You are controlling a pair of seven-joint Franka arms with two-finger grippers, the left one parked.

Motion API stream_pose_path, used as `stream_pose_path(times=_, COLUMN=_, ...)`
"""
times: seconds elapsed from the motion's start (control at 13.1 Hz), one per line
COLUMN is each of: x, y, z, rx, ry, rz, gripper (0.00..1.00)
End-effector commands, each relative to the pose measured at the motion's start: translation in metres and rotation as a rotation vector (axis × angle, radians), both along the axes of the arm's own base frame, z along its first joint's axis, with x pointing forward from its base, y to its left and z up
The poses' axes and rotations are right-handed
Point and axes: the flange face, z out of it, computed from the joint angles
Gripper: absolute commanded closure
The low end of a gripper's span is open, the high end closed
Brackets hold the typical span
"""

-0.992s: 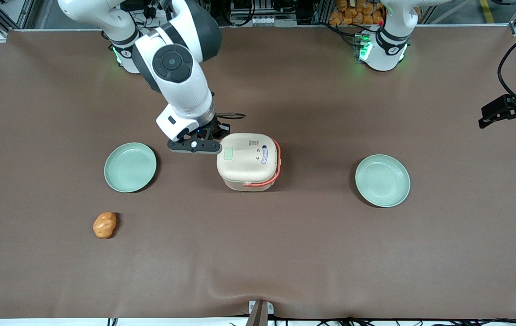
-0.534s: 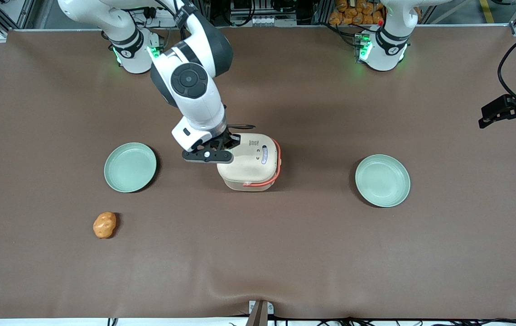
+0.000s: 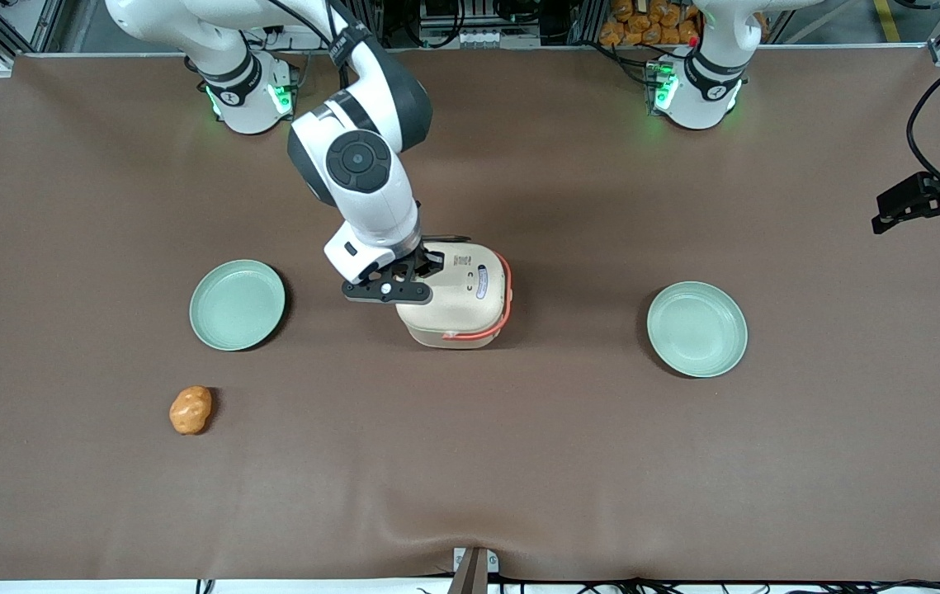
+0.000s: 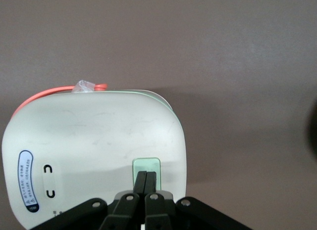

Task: Press rice cooker button with right arm
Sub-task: 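Lower the closed right gripper and press the rice cooker's lid button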

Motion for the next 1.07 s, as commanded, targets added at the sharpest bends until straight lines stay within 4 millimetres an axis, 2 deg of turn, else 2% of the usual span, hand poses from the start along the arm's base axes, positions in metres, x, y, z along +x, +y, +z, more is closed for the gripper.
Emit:
stream_pose_path(times=0.0, x=-0.001, y=0.005, z=-0.013, rx=-0.002, ry=0.009, rz=-0.024, gripper=1.00)
stream_pose_path(times=0.23, x=-0.005, y=0.011, z=-0.023, rx=-0.007, ry=0.014, rz=-0.015, gripper=1.00)
stream_pose_path(times=0.38, x=-0.005, y=0.010, z=-0.033, rx=-0.016, ry=0.023, rz=-0.017, gripper=1.00)
stream_pose_path(times=0.61, x=-0.008, y=0.004, z=-0.059, rx=-0.012, ry=0.009, rz=-0.030, gripper=1.00)
stream_pose_path(times=0.69, x=-0.009, y=0.005, z=-0.059, rx=-0.012, ry=0.011, rz=-0.031, gripper=1.00)
stream_pose_path(times=0.84, x=-0.007, y=0.004, z=-0.048, rx=-0.007, ry=0.007, rz=-0.034, gripper=1.00)
stream_pose_path(times=0.99, x=-0.006, y=0.004, z=-0.009, rx=0.000, ry=0.008, rz=-0.023, gripper=1.00)
